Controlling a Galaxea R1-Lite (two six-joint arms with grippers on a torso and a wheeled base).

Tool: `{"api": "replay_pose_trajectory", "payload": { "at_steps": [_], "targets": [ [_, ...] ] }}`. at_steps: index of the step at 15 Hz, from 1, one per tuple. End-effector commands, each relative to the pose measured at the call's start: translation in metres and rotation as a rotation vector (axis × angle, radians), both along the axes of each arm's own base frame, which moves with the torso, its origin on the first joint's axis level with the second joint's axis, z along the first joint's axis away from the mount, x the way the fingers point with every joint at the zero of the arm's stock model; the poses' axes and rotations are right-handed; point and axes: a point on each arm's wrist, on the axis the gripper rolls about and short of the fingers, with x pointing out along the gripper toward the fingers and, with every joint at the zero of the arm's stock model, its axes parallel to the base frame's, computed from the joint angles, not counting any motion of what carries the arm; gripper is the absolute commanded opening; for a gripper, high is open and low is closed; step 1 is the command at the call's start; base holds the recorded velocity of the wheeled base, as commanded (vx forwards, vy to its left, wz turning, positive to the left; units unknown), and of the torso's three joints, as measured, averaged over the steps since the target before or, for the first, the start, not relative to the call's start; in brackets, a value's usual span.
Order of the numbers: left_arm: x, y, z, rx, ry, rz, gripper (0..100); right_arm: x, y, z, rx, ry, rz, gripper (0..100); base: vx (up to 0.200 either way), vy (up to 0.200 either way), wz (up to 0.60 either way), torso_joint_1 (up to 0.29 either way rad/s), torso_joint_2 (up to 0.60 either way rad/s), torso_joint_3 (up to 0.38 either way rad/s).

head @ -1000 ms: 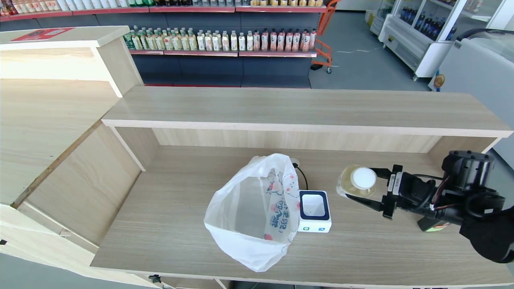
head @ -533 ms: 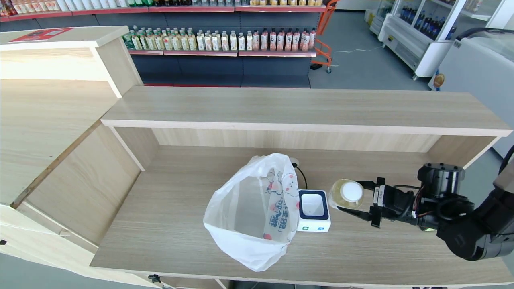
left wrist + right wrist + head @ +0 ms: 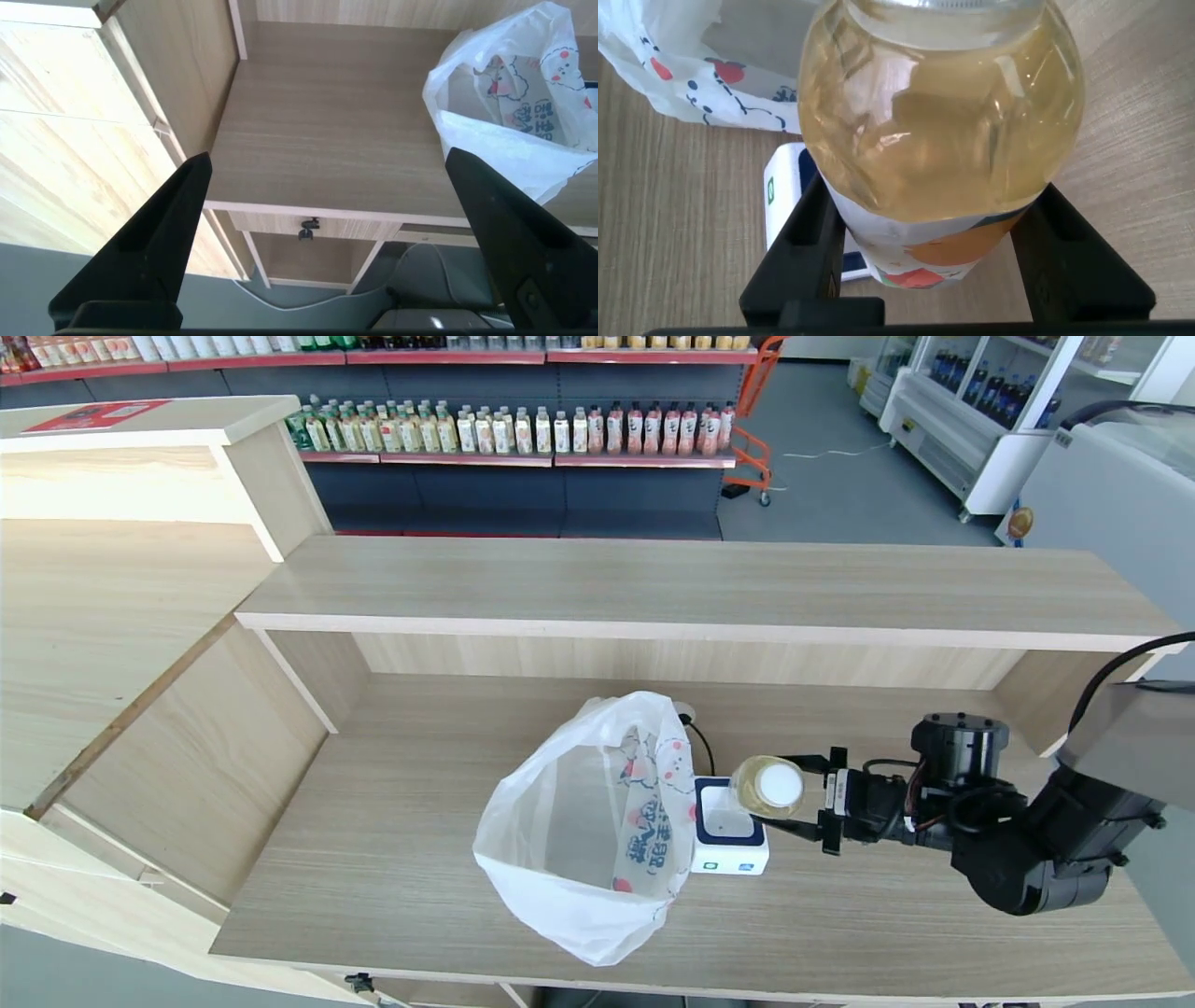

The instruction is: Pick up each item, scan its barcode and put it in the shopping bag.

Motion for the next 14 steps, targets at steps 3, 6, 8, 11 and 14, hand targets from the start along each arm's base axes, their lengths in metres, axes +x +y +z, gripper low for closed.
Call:
{"api": "replay_pose_trajectory", "payload": {
  "at_steps": [3, 6, 8, 11, 14],
  "targets": [
    [0.0000, 0.0000, 0.0000, 0.000, 0.000, 0.001, 100, 0.0155, 0.0085, -0.0108, -0.003, -0.024, 0.038, 0, 0.000, 0.000, 0.00, 0.000, 0.00, 0.000],
    [0.0000, 0.0000, 0.0000, -0.002, 0.000, 0.001, 100, 0.0174, 0.0105, -0.0145, -0.004, -0.018, 0.042, 0, 0.000, 0.000, 0.00, 0.000, 0.00, 0.000],
    [0.0000, 0.0000, 0.0000, 0.000, 0.000, 0.001, 100, 0.0175, 0.0122, -0.0153, -0.004, -0.016, 0.045, 0, 0.000, 0.000, 0.00, 0.000, 0.00, 0.000],
    [0.0000, 0.0000, 0.0000, 0.000, 0.000, 0.001, 100, 0.0190, 0.0136, -0.0167, -0.005, -0.019, 0.047, 0, 0.000, 0.000, 0.00, 0.000, 0.00, 0.000],
    [0.0000, 0.0000, 0.0000, 0.000, 0.000, 0.001, 100, 0.0201, 0.0138, -0.0144, -0.004, -0.028, 0.047, 0, 0.000, 0.000, 0.00, 0.000, 0.00, 0.000]
  ]
}}
